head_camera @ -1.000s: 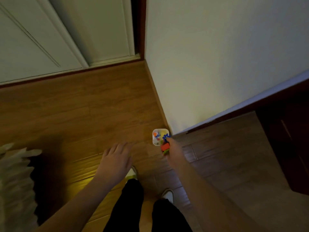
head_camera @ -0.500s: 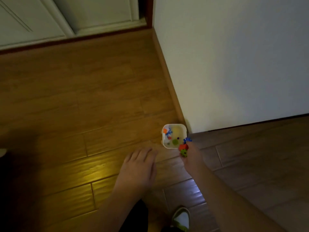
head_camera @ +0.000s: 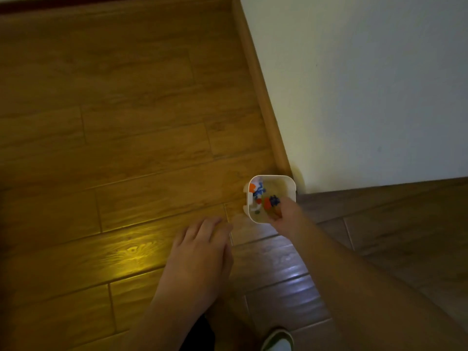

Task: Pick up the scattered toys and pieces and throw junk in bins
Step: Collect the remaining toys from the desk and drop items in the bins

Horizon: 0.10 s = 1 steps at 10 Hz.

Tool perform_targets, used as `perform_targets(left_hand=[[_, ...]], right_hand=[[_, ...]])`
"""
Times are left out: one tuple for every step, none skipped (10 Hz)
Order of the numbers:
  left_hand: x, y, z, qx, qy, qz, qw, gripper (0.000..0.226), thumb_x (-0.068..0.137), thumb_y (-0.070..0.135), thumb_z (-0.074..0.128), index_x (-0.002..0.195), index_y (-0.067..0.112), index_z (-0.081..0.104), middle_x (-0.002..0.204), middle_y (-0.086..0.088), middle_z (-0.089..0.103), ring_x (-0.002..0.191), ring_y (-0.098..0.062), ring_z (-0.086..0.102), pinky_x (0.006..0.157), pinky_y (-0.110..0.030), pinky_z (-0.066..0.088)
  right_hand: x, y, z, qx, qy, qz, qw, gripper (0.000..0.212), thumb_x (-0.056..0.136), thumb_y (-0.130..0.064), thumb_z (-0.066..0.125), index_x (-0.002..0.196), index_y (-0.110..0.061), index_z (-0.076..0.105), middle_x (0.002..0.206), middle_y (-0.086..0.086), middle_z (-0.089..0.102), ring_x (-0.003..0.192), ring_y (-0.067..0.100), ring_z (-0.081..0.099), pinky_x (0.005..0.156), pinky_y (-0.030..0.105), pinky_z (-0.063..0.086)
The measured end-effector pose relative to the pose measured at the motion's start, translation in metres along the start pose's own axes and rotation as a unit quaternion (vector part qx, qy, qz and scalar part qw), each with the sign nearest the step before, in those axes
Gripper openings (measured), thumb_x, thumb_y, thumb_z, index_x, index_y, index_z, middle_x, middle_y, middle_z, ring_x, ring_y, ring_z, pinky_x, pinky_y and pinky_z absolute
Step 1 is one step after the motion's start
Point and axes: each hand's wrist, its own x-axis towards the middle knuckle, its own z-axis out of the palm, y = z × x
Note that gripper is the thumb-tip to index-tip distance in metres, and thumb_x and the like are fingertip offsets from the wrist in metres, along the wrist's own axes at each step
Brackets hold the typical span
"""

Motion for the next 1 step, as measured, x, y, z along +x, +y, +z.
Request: perform_targets(left_hand=[[0.001, 0.0083, -0.0081, -0.002, 0.01, 0.005, 1.0, 0.039, 0.083, 0.033, 0.039, 0.109, 0.022, 0.066, 0.112, -0.002, 0.064, 0.103, -0.025, 0.063, 0.084, -0.042, 0.052]], right_hand=[[0.0027, -0.0037, -0.0089, 0.006, -0.038, 0.014, 0.999, 0.041, 0.095, -0.022, 0.058, 0.134, -0.015, 0.049, 0.127, 0.015, 0.059, 0.111, 0.037, 0.061, 0.085, 0.058, 0.054]])
